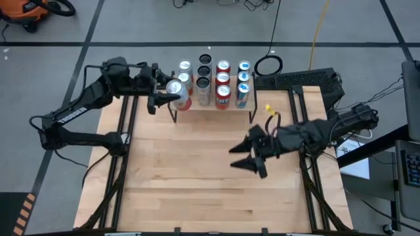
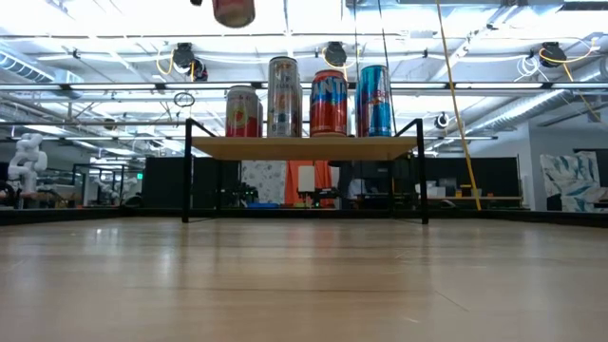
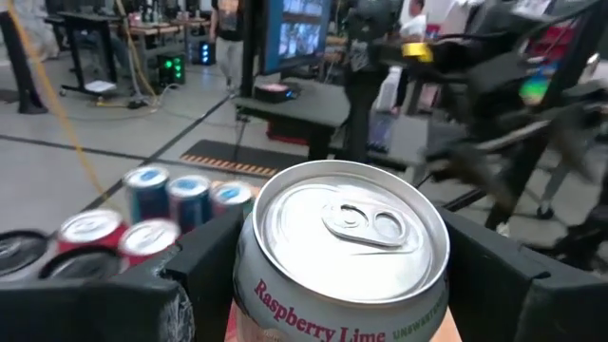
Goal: Place canned beverage on shelf
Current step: Put the pink and white soda can aligned with the other pink and white soda can on the shelf
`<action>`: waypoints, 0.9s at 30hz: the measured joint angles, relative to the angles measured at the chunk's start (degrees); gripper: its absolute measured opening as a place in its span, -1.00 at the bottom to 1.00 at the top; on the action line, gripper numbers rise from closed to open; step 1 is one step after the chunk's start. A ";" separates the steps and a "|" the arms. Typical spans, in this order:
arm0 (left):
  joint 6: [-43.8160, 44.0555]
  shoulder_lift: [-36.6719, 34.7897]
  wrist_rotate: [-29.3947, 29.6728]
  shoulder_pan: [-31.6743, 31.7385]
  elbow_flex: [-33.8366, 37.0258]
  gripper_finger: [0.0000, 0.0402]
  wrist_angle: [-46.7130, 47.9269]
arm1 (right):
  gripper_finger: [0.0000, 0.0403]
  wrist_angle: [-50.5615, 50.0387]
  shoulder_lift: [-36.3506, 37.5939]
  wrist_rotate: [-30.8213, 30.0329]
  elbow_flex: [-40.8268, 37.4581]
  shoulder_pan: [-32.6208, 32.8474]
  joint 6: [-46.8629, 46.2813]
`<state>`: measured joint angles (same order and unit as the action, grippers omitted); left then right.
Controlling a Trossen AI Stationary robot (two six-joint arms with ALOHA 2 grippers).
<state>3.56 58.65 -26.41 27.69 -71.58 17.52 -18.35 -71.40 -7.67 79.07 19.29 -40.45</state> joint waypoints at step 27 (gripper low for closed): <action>-17.31 5.44 -8.93 11.87 9.98 0.41 -3.47 | 0.43 12.55 0.00 -0.08 -6.95 1.40 3.61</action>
<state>-13.74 64.10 -35.35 39.56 -61.60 14.05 -5.81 -71.40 -7.75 72.11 20.69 -36.84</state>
